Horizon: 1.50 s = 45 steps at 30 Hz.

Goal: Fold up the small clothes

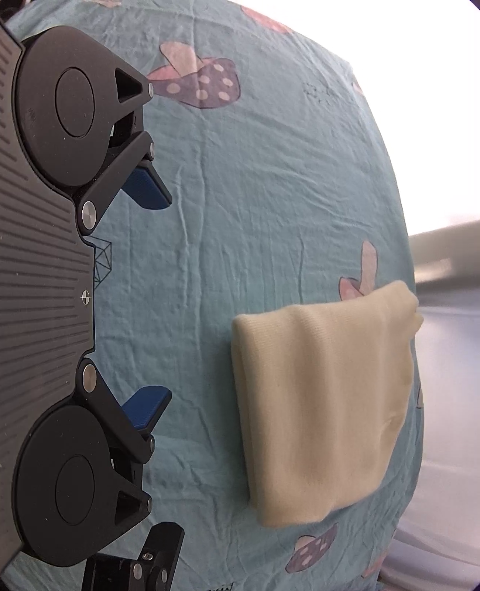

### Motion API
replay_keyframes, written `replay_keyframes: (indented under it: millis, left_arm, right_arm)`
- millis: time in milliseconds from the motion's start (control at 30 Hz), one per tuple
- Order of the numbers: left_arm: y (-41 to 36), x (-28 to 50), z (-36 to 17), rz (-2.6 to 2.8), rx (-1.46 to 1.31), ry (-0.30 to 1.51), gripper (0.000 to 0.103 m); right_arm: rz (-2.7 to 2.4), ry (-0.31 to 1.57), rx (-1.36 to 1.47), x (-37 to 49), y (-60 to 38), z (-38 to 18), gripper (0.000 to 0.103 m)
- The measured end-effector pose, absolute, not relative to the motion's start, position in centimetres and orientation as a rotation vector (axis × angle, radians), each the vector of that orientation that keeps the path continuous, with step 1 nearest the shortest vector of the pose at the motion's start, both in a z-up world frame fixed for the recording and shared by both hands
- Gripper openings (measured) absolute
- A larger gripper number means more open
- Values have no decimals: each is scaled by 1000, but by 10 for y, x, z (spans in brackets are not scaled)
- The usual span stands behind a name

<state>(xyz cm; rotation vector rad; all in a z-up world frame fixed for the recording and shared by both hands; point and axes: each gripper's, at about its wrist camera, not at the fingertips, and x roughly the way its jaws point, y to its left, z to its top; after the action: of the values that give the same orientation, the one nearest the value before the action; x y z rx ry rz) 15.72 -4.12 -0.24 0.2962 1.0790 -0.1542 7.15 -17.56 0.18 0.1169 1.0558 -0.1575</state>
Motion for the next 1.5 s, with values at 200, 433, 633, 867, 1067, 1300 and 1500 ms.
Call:
replay_keyframes:
  millis: [200, 433, 633, 867, 1067, 1300, 1500]
  left_arm:
    - [-40, 162, 2, -162, 272, 1066, 103]
    - [-43, 165, 3, -173, 278, 1073, 103]
    - [-45, 165, 4, -175, 285, 1069, 103]
    - [-47, 166, 3, -173, 289, 1073, 103]
    - [-48, 167, 3, -176, 293, 1076, 103]
    - [-49, 167, 2, -180, 291, 1080, 103]
    - [-49, 167, 2, -185, 292, 1080, 103]
  right_arm:
    - [-163, 1057, 117, 73, -185, 7, 99]
    - [-153, 1059, 119, 80, -183, 15, 99]
    - [-159, 1056, 99, 83, -181, 17, 99]
    - [-171, 1059, 91, 84, -184, 17, 99]
    - [-167, 1058, 87, 84, -185, 17, 99]
    - [-167, 1060, 88, 84, -187, 17, 99]
    - [-168, 1060, 87, 84, -186, 17, 99]
